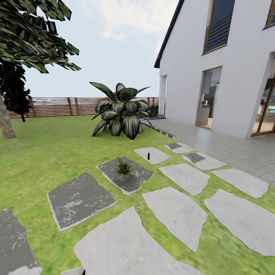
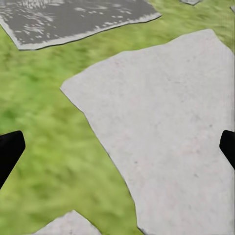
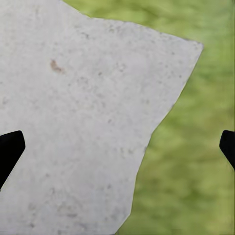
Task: Pick up the pesticide atomizer in the garden and spray insectifuge to fully cover both potted plants in the garden.
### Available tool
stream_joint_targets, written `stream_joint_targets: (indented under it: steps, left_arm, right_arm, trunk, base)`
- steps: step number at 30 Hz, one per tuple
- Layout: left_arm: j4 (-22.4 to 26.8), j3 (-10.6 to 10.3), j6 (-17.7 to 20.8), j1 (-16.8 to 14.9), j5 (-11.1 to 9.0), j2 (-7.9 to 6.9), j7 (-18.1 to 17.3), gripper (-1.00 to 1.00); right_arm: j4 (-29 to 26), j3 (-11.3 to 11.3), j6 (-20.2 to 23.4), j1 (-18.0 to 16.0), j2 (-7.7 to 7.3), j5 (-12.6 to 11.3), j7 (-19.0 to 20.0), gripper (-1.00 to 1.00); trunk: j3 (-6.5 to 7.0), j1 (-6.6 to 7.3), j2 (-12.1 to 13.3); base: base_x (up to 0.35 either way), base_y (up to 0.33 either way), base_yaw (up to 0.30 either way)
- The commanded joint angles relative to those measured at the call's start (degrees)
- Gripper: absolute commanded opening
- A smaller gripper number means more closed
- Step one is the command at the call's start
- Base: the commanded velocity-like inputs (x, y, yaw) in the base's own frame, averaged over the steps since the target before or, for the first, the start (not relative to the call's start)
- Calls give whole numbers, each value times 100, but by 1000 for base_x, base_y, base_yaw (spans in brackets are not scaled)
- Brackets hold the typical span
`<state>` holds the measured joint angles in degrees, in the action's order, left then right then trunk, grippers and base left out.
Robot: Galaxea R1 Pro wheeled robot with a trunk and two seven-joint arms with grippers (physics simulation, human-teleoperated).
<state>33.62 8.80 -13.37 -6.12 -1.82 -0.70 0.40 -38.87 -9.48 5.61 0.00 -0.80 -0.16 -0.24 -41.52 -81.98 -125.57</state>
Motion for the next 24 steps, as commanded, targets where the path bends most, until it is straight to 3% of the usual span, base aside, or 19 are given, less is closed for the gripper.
stream_joint_targets:
  steps: [1, 24]
  left_arm:
    - [-1, -1, -17, -3, -19, 0, 4, 100]
    - [-3, -1, -17, -3, -20, 1, 4, 100]
  right_arm:
    - [-13, -2, 34, 0, 1, -2, -2, 100]
    - [-7, -2, 35, 0, 2, -2, -2, 100]
  trunk:
    - [-6, -3, -2]
    - [-6, -3, -2]
  base:
    - [332, -143, 0]
    - [328, -160, 0]
